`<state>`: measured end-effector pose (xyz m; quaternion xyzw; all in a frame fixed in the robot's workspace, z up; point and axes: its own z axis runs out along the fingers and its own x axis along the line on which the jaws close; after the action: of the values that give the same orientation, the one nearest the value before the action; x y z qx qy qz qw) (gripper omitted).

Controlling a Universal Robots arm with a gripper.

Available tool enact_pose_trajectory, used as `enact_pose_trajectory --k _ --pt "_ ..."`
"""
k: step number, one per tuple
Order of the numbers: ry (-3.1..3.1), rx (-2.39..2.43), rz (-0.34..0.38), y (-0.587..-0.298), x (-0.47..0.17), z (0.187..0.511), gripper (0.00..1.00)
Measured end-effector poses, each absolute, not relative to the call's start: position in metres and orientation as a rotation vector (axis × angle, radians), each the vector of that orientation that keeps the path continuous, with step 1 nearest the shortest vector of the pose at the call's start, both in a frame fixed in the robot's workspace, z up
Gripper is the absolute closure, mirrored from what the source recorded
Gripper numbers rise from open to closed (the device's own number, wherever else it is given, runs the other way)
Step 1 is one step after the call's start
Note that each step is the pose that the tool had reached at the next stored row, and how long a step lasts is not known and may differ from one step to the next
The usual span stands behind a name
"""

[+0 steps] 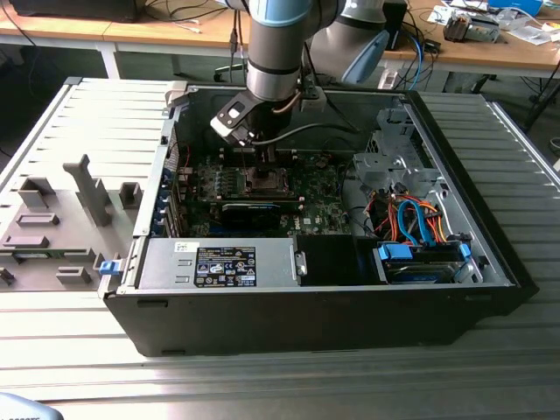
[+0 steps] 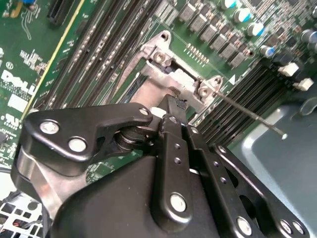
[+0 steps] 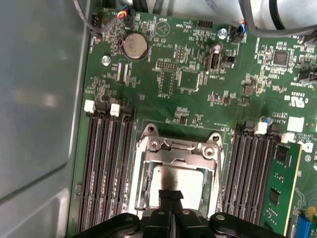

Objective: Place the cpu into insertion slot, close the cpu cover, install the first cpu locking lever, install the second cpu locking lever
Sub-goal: 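Close the cpu cover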

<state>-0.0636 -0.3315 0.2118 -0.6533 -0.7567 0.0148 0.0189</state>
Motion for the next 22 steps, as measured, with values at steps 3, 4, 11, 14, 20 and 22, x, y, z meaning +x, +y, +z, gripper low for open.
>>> enact_pose_trajectory --k 3,4,11,14,20,22 --pt "-2.349 -2.028 0.046 -0.331 -0.071 0.211 0.89" --pt "-2.349 -2.028 0.046 -0.331 -0.071 0.21 0.89" --pt "-2.349 -2.028 0.047 -0.332 -0.071 0.205 0.89" --pt "-2.35 -2.027 0.046 -0.332 -0.067 0.204 0.89" --pt "-2.348 -2.024 0.048 -0.331 -0.054 0.206 0.89" --pt "-2.348 -2.024 0.051 -0.331 -0.053 0.211 0.89"
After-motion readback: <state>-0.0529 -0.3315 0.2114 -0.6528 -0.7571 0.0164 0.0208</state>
